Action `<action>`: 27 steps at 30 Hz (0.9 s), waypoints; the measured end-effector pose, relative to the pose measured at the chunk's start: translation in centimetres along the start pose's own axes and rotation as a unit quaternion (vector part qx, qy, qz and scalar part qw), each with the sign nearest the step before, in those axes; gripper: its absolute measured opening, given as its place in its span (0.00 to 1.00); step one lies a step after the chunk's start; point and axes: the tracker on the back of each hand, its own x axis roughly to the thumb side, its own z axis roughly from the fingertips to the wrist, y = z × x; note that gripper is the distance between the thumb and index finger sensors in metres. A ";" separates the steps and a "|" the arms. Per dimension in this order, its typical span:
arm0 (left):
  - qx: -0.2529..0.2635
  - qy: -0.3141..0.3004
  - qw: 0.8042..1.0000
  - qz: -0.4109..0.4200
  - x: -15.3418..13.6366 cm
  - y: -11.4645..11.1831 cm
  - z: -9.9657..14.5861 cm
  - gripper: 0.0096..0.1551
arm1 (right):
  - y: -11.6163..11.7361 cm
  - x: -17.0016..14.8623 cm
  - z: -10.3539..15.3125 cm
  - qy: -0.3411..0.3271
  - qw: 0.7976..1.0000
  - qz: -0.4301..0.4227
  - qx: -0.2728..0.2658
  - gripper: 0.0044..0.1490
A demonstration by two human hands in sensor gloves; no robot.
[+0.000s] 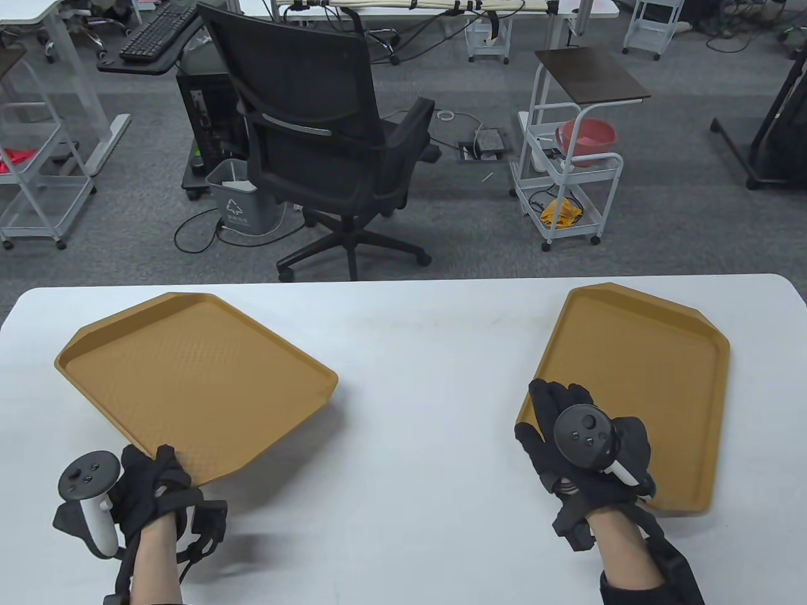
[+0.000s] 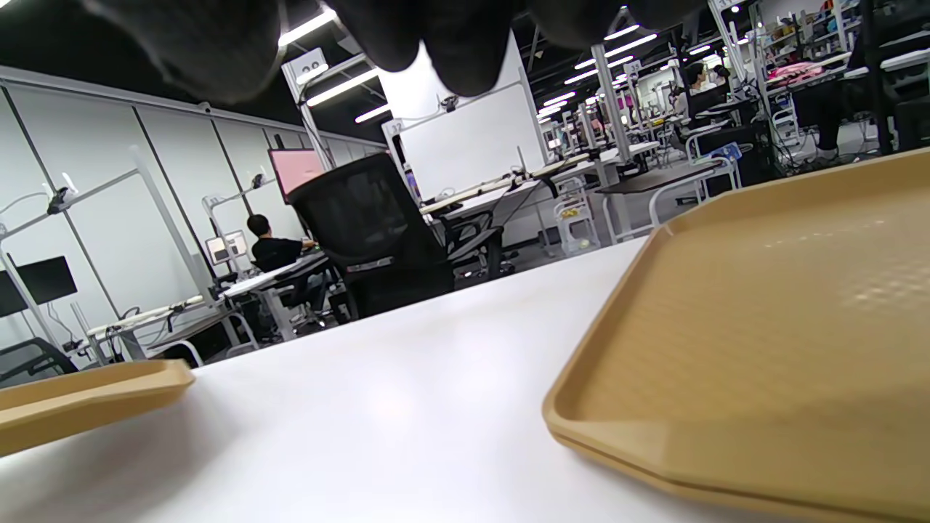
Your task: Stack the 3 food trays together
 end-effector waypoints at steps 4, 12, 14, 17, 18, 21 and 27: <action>-0.036 -0.067 0.997 -0.007 3.2 -1.0 1.9 0.40 | -0.2 0.3 0.1 -0.004 1.000 -0.015 -0.004 0.46; -0.141 -0.170 0.975 -0.022 8.8 -4.9 6.2 0.40 | -0.5 0.7 0.6 -0.006 0.997 -0.079 -0.002 0.47; -0.168 -0.189 0.967 -0.022 9.6 -6.3 7.1 0.40 | -0.5 0.6 0.6 0.001 0.994 -0.110 0.008 0.47; -0.218 -0.209 0.953 -0.016 10.0 -8.2 8.1 0.40 | -0.4 -0.2 0.6 0.019 0.981 -0.194 0.007 0.49; -0.229 -0.211 0.950 -0.012 10.0 -8.6 8.3 0.40 | -0.3 -0.4 0.5 0.026 0.976 -0.218 0.007 0.50; -0.272 -0.213 0.938 -0.008 10.2 -9.6 9.2 0.39 | 0.7 -1.5 0.3 0.064 0.949 -0.304 0.043 0.53; -0.279 -0.222 0.933 -0.039 10.3 -10.8 10.1 0.40 | 3.4 -2.3 -0.4 0.112 0.916 -0.374 0.096 0.49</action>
